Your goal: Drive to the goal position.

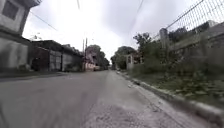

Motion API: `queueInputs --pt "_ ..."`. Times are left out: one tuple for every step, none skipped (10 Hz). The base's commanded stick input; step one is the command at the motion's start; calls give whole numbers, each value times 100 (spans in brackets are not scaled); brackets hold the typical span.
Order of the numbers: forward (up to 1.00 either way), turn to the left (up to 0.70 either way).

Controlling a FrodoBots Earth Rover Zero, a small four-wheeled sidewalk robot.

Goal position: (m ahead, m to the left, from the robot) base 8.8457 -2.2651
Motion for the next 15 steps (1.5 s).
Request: queueInputs --pt "100 -1" --pt "100 0" --pt "100 0" --pt "100 -14" --pt "100 -38" --pt "100 -40" --pt "100 -31" --pt "100 -13" --pt "100 0" --pt "100 0" --pt "100 0" --pt "100 0" --pt "100 0" --pt "100 0" --pt "100 0"
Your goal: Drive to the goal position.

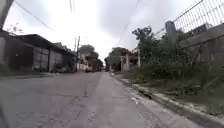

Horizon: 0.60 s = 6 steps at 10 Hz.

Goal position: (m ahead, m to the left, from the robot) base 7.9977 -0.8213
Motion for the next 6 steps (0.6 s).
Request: queueInputs --pt "100 0" --pt "100 0" --pt "100 0" --pt "100 0" --pt "100 0" --pt "100 0"
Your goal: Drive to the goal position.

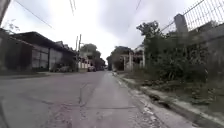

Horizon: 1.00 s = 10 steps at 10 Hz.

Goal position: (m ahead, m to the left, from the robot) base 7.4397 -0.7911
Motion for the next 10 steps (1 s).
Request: queueInputs --pt "100 0" --pt "100 0" --pt "100 0" --pt "100 0" --pt "100 0" --pt "100 0" --pt "100 -5" --pt "100 -11" --pt "100 -1" --pt "100 0"
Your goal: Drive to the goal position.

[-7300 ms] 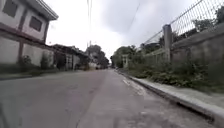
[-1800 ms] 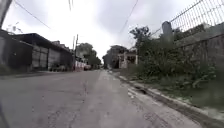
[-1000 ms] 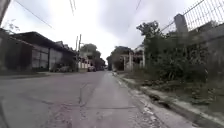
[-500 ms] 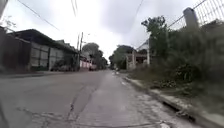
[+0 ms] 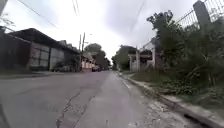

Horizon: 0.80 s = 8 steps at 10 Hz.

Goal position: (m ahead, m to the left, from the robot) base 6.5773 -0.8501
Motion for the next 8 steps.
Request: queueInputs --pt "100 0" --pt "100 -1" --pt "100 -2" --pt "100 -5" --pt "100 -4" --pt "100 0" --pt "100 -7" --pt "100 -40"
